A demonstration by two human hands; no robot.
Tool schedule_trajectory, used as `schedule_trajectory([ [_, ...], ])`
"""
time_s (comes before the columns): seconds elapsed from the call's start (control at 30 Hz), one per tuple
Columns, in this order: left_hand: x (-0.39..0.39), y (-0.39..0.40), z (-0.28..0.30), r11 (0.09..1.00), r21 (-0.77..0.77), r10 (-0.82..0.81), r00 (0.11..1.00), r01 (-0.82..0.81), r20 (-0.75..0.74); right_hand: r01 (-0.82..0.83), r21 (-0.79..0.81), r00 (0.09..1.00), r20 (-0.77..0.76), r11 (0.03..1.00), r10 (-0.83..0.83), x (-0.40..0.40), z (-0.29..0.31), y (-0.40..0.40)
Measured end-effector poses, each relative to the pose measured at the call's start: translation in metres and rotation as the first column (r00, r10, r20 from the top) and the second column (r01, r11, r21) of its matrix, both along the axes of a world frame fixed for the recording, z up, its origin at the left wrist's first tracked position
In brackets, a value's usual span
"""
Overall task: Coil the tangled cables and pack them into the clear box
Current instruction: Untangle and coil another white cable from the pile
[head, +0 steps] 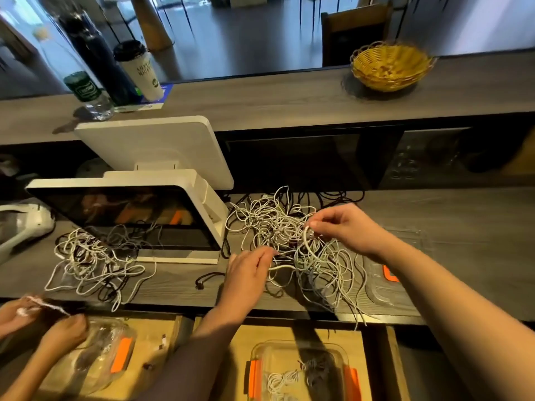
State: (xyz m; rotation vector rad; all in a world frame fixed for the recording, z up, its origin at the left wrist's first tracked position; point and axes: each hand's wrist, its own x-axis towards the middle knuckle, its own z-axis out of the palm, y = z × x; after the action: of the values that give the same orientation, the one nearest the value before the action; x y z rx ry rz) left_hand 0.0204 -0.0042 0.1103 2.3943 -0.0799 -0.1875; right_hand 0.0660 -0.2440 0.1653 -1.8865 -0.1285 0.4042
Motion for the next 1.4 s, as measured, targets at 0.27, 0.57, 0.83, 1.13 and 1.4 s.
schedule_trajectory([
  [0.27, 0.003, -0.050, 0.026, 0.993, -0.093, -0.070, 0.998, 0.070, 0.010, -0.025, -0.164, 0.995, 0.095, 0.986, 0.041, -0.018, 0.000, 0.014],
  [0.57, -0.018, -0.034, 0.024, 0.970, -0.245, 0.002, 0.999, 0.010, 0.051, -0.162, -0.200, 0.986, -0.072, 0.966, 0.150, -0.005, -0.055, 0.008],
  [0.83, -0.038, -0.019, 0.013, 0.904, -0.423, 0.083, 0.995, -0.056, 0.048, 0.111, -0.315, 0.988, -0.070, 0.943, -0.140, 0.011, -0.092, -0.007],
  [1.13, -0.040, 0.008, 0.006, 0.866, -0.460, 0.173, 0.981, -0.195, -0.091, 0.342, 0.229, 0.929, 0.063, 0.911, -0.365, 0.046, 0.006, 0.006],
  [1.4, -0.029, 0.015, 0.013, 0.836, -0.455, 0.315, 0.947, -0.307, -0.062, 0.343, -0.178, 0.764, 0.624, 0.922, -0.164, 0.038, 0.073, 0.021],
])
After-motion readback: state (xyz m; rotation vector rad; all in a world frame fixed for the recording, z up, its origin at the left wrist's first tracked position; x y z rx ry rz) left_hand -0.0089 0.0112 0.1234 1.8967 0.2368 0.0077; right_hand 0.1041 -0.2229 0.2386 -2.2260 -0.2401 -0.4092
